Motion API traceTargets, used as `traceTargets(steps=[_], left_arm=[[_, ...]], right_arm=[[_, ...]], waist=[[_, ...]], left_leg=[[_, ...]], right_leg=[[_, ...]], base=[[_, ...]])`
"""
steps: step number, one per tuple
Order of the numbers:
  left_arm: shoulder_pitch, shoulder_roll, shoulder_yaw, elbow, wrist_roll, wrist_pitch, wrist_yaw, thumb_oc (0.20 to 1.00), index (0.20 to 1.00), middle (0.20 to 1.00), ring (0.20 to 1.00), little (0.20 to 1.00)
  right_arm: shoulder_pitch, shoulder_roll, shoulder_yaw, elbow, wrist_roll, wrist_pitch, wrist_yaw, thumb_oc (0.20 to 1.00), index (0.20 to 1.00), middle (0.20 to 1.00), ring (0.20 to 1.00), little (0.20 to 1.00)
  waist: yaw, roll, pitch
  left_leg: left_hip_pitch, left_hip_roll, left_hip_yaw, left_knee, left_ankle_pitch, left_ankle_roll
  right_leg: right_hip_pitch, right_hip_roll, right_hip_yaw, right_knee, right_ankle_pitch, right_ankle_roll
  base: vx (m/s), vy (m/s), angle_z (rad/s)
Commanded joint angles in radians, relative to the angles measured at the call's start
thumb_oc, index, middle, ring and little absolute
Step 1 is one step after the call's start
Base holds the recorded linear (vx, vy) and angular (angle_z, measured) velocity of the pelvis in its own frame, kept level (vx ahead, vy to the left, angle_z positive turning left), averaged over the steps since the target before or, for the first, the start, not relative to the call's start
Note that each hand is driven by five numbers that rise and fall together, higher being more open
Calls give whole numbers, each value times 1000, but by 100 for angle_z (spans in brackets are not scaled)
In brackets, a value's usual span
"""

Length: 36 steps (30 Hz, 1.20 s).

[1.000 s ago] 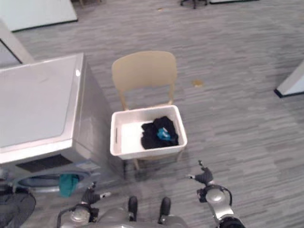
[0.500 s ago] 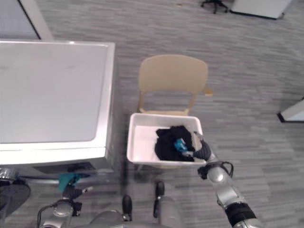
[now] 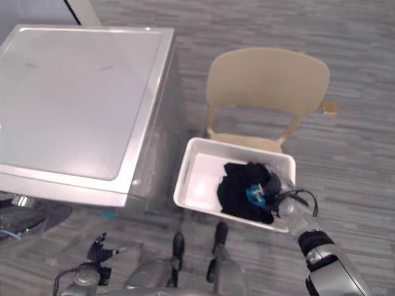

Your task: Grab the laundry basket,head to the washer,open it,put in the laundry and shut it.

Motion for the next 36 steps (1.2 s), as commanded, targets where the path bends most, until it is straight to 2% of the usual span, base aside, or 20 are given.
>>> traceTargets(steps=[1, 8, 9, 10, 14, 18, 19, 20, 21, 22, 23, 28, 34, 35, 36], left_arm=[[-43, -6, -21, 41, 18, -20, 20, 1000, 1000, 1000, 1000, 1000], [-52, -33, -50, 37, 5, -20, 38, 1000, 1000, 1000, 1000, 1000], [-63, -36, -56, 34, -4, -20, 39, 1000, 1000, 1000, 1000, 1000], [-102, -26, -89, 22, -31, -29, 53, 1000, 1000, 1000, 1000, 1000], [-135, -6, -119, 18, -57, -39, 55, 1000, 1000, 1000, 1000, 1000], [-161, 8, -143, 7, -77, -47, 49, 1000, 1000, 1000, 1000, 1000], [-170, 10, -147, 7, -83, -47, 45, 1000, 1000, 1000, 1000, 1000], [-184, 12, -151, 15, -85, -43, 36, 1000, 1000, 1000, 1000, 1000], [-184, 12, -151, 15, -85, -43, 36, 1000, 1000, 1000, 1000, 1000], [-188, 10, -152, 27, -87, -40, 27, 1000, 1000, 1000, 1000, 1000], [-187, 6, -149, 34, -83, -37, 26, 1000, 1000, 1000, 1000, 1000], [-164, -1, -128, 29, -72, -24, 20, 1000, 1000, 1000, 1000, 1000], [-123, -16, -76, 14, -50, -7, 8, 1000, 1000, 1000, 1000, 1000], [-105, -13, -53, 3, -41, -1, 3, 1000, 1000, 1000, 1000, 1000], [-104, -13, -54, 2, -41, 0, 3, 1000, 1000, 1000, 1000, 1000]], right_arm=[[-46, -21, 42, -5, -34, 2, -52, 1000, 1000, 1000, 1000, 1000], [-83, 17, 56, 8, -56, 20, -104, 1000, 1000, 1000, 1000, 1000], [-114, 25, 78, 49, -70, 31, -109, 1000, 1000, 1000, 1000, 1000], [-255, 51, 149, 222, -65, 58, -112, 1000, 1000, 1000, 1000, 1000], [-359, 69, 213, 361, -54, 73, -94, 1000, 1000, 1000, 1000, 1000], [-426, 83, 226, 459, -2, 76, -70, 1000, 1000, 1000, 1000, 1000], [-431, 91, 216, 473, 27, 73, -58, 1000, 1000, 1000, 1000, 1000], [-424, 115, 180, 481, 122, 63, -34, 1000, 1000, 1000, 1000, 1000], [-425, 115, 180, 481, 122, 63, -34, 1000, 1000, 1000, 1000, 1000], [-409, 133, 136, 461, 223, 49, -17, 464, 464, 464, 464, 464], [-394, 152, 93, 424, 315, 32, -12, 200, 200, 200, 200, 200], [-323, 173, 3, 219, 509, -29, -20, 200, 200, 200, 200, 200], [-141, 149, -67, -154, 586, -94, 24, 200, 200, 200, 200, 200], [-78, 129, -94, -296, 585, -109, 50, 200, 200, 200, 200, 200], [-75, 129, -95, -299, 584, -107, 49, 200, 200, 200, 200, 200]], waist=[[2, -3, -9], [-6, -6, -2], [-2, -7, 5], [22, -1, 37], [50, 13, 64], [78, 33, 95], [85, 38, 101], [95, 48, 111], [94, 48, 108], [98, 50, 111], [99, 49, 108], [84, 18, 78], [43, -33, 16], [26, -42, -15], [26, -42, -14]], left_leg=[[-92, 28, -36, -18, 39, -64], [-79, 39, -28, -12, 32, -63], [-87, 39, -29, -8, 33, -64], [-130, 41, -39, -3, 50, -70], [-179, 47, -55, -8, 77, -80], [-228, 45, -78, -11, 102, -87], [-239, 44, -83, -12, 106, -88], [-249, 43, -92, -13, 112, -90], [-253, 43, -92, -14, 113, -90], [-253, 41, -98, -16, 115, -91], [-250, 39, -102, -19, 115, -92], [-207, 38, -96, -19, 91, -92], [-112, 32, -64, -19, 42, -78], [-83, 28, -55, -19, 26, -70], [-81, 27, -55, -19, 26, -70]], right_leg=[[0, -1, 9, 169, -255, 41], [7, 18, 32, 163, -257, 34], [0, 19, 34, 162, -254, 33], [-39, 23, 38, 160, -238, 31], [-84, 19, 22, 164, -227, 31], [-131, 16, 3, 175, -221, 27], [-141, 15, -2, 178, -221, 26], [-149, 13, -11, 184, -226, 25], [-152, 13, -11, 182, -224, 25], [-150, 13, -17, 183, -228, 24], [-143, 14, -20, 178, -230, 24], [-79, 15, -19, 145, -227, 29], [21, 10, -8, 111, -225, 43], [46, 4, -5, 110, -228, 47], [48, 4, -4, 109, -228, 48]], base=[[-27, -37, 1], [7, -26, -5], [-162, -39, -16], [-169, -37, -13], [-94, -23, 12], [-61, -20, 20], [-48, -30, 30], [-35, -21, 18], [-7, -27, 20], [26, -5, 31], [49, 8, 33], [46, 37, 6], [93, 65, -8], [82, 103, -20], [90, 104, -18]])
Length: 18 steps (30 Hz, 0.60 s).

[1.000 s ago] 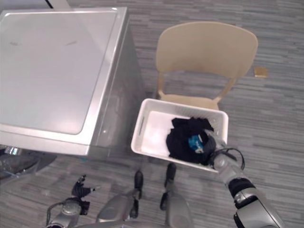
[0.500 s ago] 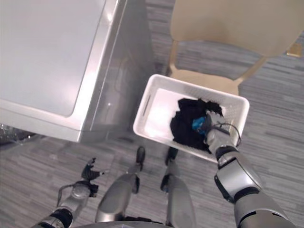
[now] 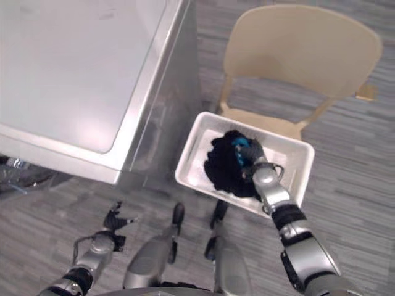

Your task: Grab the laundry basket,head to the washer,open it,put in the laundry and shut it.

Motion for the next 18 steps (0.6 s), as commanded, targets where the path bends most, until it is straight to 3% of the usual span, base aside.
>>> traceTargets(steps=[1, 3, 5, 10, 14, 17, 18], left_arm=[[51, 4, -5, 27, 13, 8, -7, 1000, 1000, 1000, 1000, 1000], [62, 4, 6, 25, 15, 8, -11, 1000, 1000, 1000, 1000, 1000], [103, -2, 43, 23, 37, 17, -27, 1000, 1000, 1000, 1000, 1000], [127, -1, 55, 14, 57, 18, -36, 1000, 1000, 1000, 1000, 1000], [101, 24, 48, -12, 69, 16, -29, 1000, 1000, 1000, 1000, 1000], [79, 67, 53, -125, 44, 5, -18, 1000, 1000, 1000, 1000, 1000], [80, 68, 53, -126, 44, 6, -18, 1000, 1000, 1000, 1000, 1000]], right_arm=[[91, -34, -53, -142, 36, -81, 42, 200, 200, 200, 200, 200], [118, -35, -68, -194, 47, -90, 58, 200, 200, 200, 200, 200], [221, -24, -107, -396, 69, -109, 116, 200, 200, 200, 200, 200], [274, 11, -116, -516, 90, -123, 157, 200, 200, 200, 200, 200], [288, 28, -112, -548, 94, -137, 159, 200, 200, 200, 200, 200], [307, 20, -138, -566, 63, -141, 143, 200, 200, 200, 200, 200], [308, 21, -138, -566, 63, -141, 143, 200, 200, 200, 200, 200]], waist=[[-21, -18, -135], [-28, -22, -148], [-50, -29, -191], [-61, -35, -196], [-64, -43, -176], [-37, -63, -194], [-37, -65, -194]], left_leg=[[-34, -10, 7, -12, -16, -14], [-16, -13, 12, -12, -25, -11], [47, -24, 40, -12, -59, 10], [90, -22, 81, -12, -76, 25], [76, -2, 80, -12, -51, 27], [-18, 9, 45, 9, 7, 19], [-17, 7, 46, 10, 7, 20]], right_leg=[[74, -32, 30, 108, -239, 87], [89, -34, 34, 106, -240, 90], [125, -44, 54, 116, -241, 106], [121, -47, 83, 159, -234, 121], [93, -24, 114, 275, -272, 123], [154, 46, 183, 428, -356, 98], [154, 45, 183, 430, -358, 99]], base=[[56, 74, -9], [60, 104, -18], [75, 199, -27], [-36, 129, -34], [-194, 3, -24], [-307, -112, 47], [-328, -194, 78]])
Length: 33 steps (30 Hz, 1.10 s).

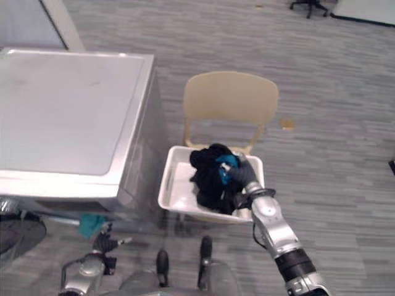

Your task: Grab the laundry basket,head to the washer,open it,put in the laundry and shut it.

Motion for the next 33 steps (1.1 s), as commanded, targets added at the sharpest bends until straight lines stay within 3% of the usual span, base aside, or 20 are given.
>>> traceTargets(steps=[1, 2, 4, 7, 9, 10, 11, 12, 13, 14, 15, 16, 20, 31, 32, 33], left_arm=[[-27, 43, -7, -39, -6, -34, 18, 1000, 1000, 1000, 1000, 1000], [-27, 44, -7, -39, -6, -34, 18, 1000, 1000, 1000, 1000, 1000], [-5, 51, -10, -107, -24, -40, 16, 1000, 1000, 1000, 1000, 1000], [31, 43, -5, -214, -50, -45, 0, 1000, 1000, 1000, 1000, 1000], [33, 37, -17, -267, -54, -52, -2, 1000, 1000, 1000, 1000, 1000], [26, 43, -31, -307, -43, -61, -5, 1000, 1000, 1000, 1000, 1000], [24, 57, -47, -379, -28, -70, -18, 1000, 1000, 1000, 1000, 1000], [16, 64, -53, -411, -28, -79, -19, 1000, 1000, 1000, 1000, 1000], [-9, 74, -71, -463, -17, -93, -15, 1000, 1000, 1000, 1000, 1000], [-49, 77, -104, -506, -8, -104, -8, 1000, 1000, 1000, 1000, 1000], [-76, 76, -127, -526, 0, -105, -5, 1000, 1000, 1000, 1000, 1000], [-97, 68, -162, -563, 22, -109, -9, 1000, 1000, 1000, 1000, 1000], [-162, 55, -229, -611, 37, -111, -9, 1000, 1000, 1000, 1000, 1000], [-361, 0, -363, -534, 96, -98, 53, 1000, 1000, 1000, 1000, 1000], [-381, -10, -375, -521, 98, -100, 62, 589, 589, 589, 589, 589], [-393, -12, -379, -515, 95, -100, 67, 464, 464, 464, 464, 464]], right_arm=[[-63, 21, -59, -101, 7, -92, -15, 200, 200, 200, 200, 200], [-63, 21, -59, -101, 7, -92, -15, 200, 200, 200, 200, 200], [-85, 26, -55, -97, 21, -93, -23, 200, 200, 200, 200, 200], [-99, 5, -69, -147, 19, -103, -31, 200, 200, 200, 200, 200], [-116, -15, -69, -154, 11, -105, -38, 200, 200, 200, 200, 200], [-126, -20, -71, -170, 15, -107, -41, 200, 200, 200, 200, 200], [-138, -18, -63, -203, 28, -110, -39, 200, 200, 200, 200, 200], [-145, -18, -59, -221, 33, -115, -38, 200, 200, 200, 200, 200], [-150, -14, -55, -255, 50, -124, -31, 200, 200, 200, 200, 200], [-165, -8, -48, -284, 62, -133, -30, 200, 200, 200, 200, 200], [-176, -6, -38, -298, 61, -135, -30, 200, 200, 200, 200, 200], [-182, 9, -23, -334, 82, -134, -15, 200, 200, 200, 200, 200], [-220, 48, 20, -364, 138, -137, -3, 200, 200, 200, 200, 200], [-376, 220, 216, -396, 292, -139, 34, 200, 200, 200, 200, 200], [-374, 229, 223, -395, 304, -143, 37, 200, 200, 200, 200, 200], [-368, 229, 230, -393, 307, -143, 37, 200, 200, 200, 200, 200]], waist=[[70, -28, -36], [70, -28, -36], [102, -29, -40], [115, 8, -26], [104, 30, 0], [91, 32, 11], [71, 25, 8], [58, 15, 5], [36, -5, -7], [13, -22, -25], [-4, -24, -40], [-27, -8, -74], [-37, -12, -108], [-28, -22, -139], [-30, -22, -136], [-37, -23, -133]], left_leg=[[-117, -38, -10, -42, 34, -48], [-116, -38, -11, -42, 34, -48], [-173, -41, -15, -48, 84, -77], [-236, -35, -24, -63, 132, -119], [-253, -38, -3, -63, 109, -129], [-243, -30, 42, -54, 86, -121], [-210, -19, 85, 2, 54, -98], [-201, -15, 86, 68, 15, -88], [-159, -9, 92, 140, -60, -79], [-83, 19, 117, 177, -125, -84], [-35, 36, 140, 164, -140, -89], [30, 38, 153, 79, -132, -91], [79, 5, 118, -47, -106, -81], [106, -29, 120, -63, -125, -44], [107, -32, 118, -63, -125, -41], [106, -33, 113, -63, -124, -38]], right_leg=[[224, 45, 31, -65, -148, 1], [225, 45, 31, -65, -148, 1], [265, 64, 43, -182, -175, -31], [255, 98, 39, -267, -169, -54], [240, 91, 4, -272, -151, -58], [232, 75, -24, -275, -135, -54], [230, 44, -71, -305, -101, -40], [224, 27, -91, -318, -81, -38], [216, -2, -125, -339, -61, -34], [210, -28, -171, -357, -46, -32], [207, -36, -199, -362, -43, -29], [214, -29, -220, -368, -40, -20], [225, -40, -234, -365, -17, -6], [210, -70, -186, -314, 0, 26], [206, -68, -173, -306, -3, 28], [199, -61, -146, -294, -3, 28]], base=[[-157, -100, 45], [-273, -168, 28], [-271, -153, 9], [-337, -168, 34], [-330, -16, 100], [-383, 40, 84], [-380, 52, 85], [-360, 63, 125], [-290, 88, 134], [-203, 123, 131], [-26, 228, 116], [54, 236, 131], [23, 189, 62], [-24, 110, 0], [-35, 37, -2], [-48, 23, -4]])
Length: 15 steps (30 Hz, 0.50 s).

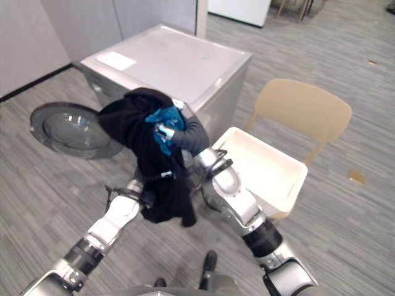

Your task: Grab the laundry basket,head to the washer,open it,put in the laundry and shut it.

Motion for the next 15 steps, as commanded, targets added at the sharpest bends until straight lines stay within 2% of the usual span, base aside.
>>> traceTargets(steps=[1, 2, 3, 4, 9, 15], left_arm=[[-116, -32, -57, 76, 37, -42, 33, 200, 200, 200, 200, 200], [-125, -33, -55, 80, 22, -44, 37, 200, 200, 200, 200, 200], [-125, -33, -55, 80, 22, -44, 37, 200, 200, 200, 200, 200], [-105, -15, -20, 68, -1, -47, 40, 200, 200, 200, 200, 200], [10, 22, 53, 34, -45, -41, -9, 200, 200, 200, 200, 200], [226, 54, 168, 48, -97, -12, -107, 200, 200, 200, 200, 200]], right_arm=[[-62, 49, -36, -22, 76, -80, 9, 200, 200, 200, 200, 200], [-49, 44, -33, -18, 76, -70, 10, 200, 200, 200, 200, 200], [-49, 44, -33, -18, 76, -70, 10, 363, 363, 363, 363, 363], [7, 13, -31, 11, 34, -49, 7, 1000, 1000, 1000, 1000, 1000], [156, -57, -102, 44, -52, -13, 4, 1000, 1000, 1000, 1000, 1000], [376, -112, -269, 141, -224, 32, -27, 1000, 1000, 1000, 1000, 1000]], waist=[[-27, -24, -36], [-33, -23, -31], [-32, -23, -31], [-35, -20, -32], [-29, -11, -48], [-39, 9, -52]], left_leg=[[-66, 0, -22, -20, -5, -3], [-66, -1, -22, -20, -4, 1], [-66, -1, -22, -20, -5, 1], [-68, -5, -18, -20, 0, 8], [-67, -7, -15, -20, 4, 5], [-65, -7, -29, -20, 14, -3]], right_leg=[[116, 11, 134, 47, -197, 124], [103, 31, 190, 56, -200, 122], [102, 31, 190, 57, -200, 122], [113, 41, 233, 34, -193, 114], [143, 41, 233, -5, -194, 110], [170, 41, 202, -33, -197, 107]], base=[[-53, 16, -5], [-41, 10, -3], [-43, -13, 32], [-23, -19, 27], [22, -49, -3], [24, -46, 6]])
